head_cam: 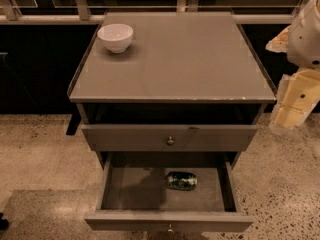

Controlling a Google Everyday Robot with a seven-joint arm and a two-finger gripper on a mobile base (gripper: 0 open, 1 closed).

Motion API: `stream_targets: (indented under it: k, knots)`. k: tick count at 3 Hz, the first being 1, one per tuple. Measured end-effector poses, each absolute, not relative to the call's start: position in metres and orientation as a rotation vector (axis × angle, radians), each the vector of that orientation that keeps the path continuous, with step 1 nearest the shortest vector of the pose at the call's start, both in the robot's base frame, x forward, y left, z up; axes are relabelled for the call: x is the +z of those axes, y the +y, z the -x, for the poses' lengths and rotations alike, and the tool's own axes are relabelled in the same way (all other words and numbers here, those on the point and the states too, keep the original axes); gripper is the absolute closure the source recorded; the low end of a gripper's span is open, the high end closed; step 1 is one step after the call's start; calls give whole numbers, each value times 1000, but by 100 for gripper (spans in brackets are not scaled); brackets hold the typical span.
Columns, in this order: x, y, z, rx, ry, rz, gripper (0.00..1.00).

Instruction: Pick green can from middle drawer and place on counter

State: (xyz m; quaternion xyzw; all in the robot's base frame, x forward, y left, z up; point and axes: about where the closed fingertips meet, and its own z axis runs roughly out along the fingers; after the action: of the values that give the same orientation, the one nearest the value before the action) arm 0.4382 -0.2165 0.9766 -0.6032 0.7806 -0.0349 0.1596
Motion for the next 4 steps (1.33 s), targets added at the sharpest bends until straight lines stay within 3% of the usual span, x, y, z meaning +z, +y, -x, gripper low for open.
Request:
stream_targets:
  k: [2,4]
  knots:
    - [971,-217,-435,-76,2193,1697,0]
    - [850,-229,-410,257,2141,1455,0]
